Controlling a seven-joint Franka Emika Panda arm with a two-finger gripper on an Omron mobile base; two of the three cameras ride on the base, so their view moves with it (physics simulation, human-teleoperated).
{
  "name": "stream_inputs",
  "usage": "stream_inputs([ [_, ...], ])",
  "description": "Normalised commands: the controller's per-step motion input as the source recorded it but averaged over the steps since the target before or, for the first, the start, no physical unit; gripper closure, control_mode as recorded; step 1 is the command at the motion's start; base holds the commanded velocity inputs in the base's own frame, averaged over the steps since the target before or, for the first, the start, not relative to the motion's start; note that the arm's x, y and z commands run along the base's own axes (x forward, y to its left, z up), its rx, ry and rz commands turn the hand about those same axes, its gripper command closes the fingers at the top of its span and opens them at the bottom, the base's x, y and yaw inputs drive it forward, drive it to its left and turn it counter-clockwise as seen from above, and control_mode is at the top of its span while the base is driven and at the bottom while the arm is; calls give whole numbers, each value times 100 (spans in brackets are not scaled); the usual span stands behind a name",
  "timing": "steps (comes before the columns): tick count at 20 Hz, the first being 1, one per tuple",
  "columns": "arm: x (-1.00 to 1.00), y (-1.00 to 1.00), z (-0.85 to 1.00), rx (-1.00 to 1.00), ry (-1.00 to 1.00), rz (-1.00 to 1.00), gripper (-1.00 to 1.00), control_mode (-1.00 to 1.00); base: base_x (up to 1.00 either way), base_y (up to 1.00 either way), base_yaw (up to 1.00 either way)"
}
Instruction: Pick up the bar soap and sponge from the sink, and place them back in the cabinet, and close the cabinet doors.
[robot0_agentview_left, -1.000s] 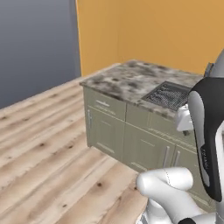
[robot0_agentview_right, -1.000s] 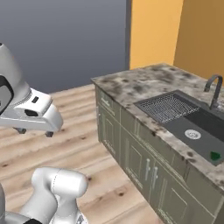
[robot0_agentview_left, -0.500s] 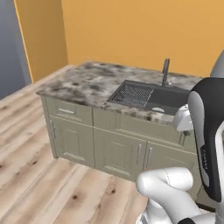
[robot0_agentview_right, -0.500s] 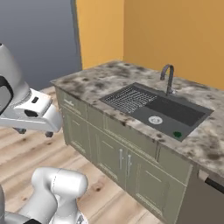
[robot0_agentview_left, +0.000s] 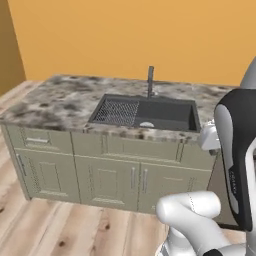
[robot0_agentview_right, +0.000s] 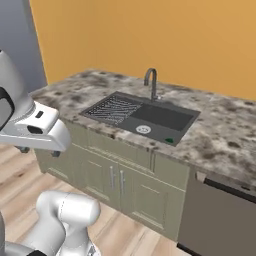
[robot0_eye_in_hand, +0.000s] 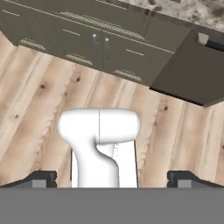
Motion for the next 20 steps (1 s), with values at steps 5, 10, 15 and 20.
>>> stream_inputs([
  [5, 0, 0, 0, 0, 0, 0, -100, 100, 25, 20, -37],
  [10, 0, 0, 0, 0, 0, 0, -100, 100, 42, 35, -31],
  [15, 0, 0, 0, 0, 0, 0, -100, 100, 47, 46, -29],
  [20, 0, 0, 0, 0, 0, 0, -100, 100, 45, 49, -26],
])
